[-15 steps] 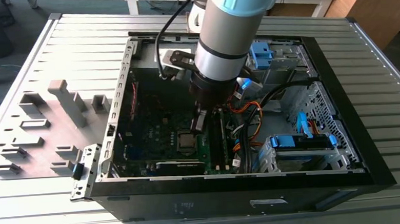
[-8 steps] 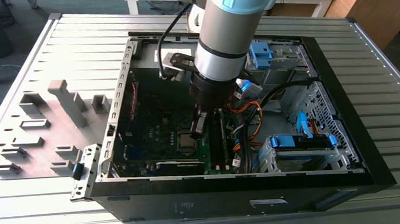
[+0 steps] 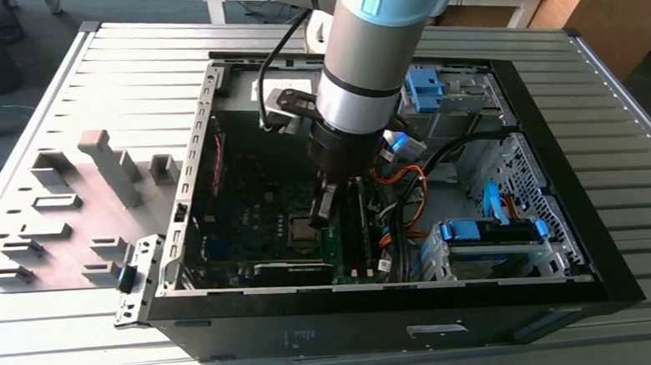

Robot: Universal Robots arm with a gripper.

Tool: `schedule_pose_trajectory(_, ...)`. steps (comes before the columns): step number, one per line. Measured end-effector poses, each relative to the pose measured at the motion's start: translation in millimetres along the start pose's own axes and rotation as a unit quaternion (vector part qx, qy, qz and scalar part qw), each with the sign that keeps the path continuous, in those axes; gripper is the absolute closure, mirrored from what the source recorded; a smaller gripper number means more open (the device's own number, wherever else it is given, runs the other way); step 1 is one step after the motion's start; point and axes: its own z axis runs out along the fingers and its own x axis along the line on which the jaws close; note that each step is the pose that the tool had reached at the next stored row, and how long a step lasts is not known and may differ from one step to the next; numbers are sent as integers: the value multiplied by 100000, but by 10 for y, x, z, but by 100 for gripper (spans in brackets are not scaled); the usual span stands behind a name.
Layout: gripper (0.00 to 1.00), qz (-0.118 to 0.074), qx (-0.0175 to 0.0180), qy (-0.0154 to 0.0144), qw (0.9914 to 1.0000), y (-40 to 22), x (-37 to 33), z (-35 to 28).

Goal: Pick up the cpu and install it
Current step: 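Install the first cpu locking lever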

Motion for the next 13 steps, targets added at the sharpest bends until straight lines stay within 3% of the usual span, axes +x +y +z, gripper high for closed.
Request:
schedule_pose_trajectory(6,89,7,-4,14,100000,38,-131,0)
schedule_pose_trajectory(11,89,0,1,14,100000,41,-143,-3)
schedule_pose_trajectory(13,89,0,6,-27,100000,45,-139,-32)
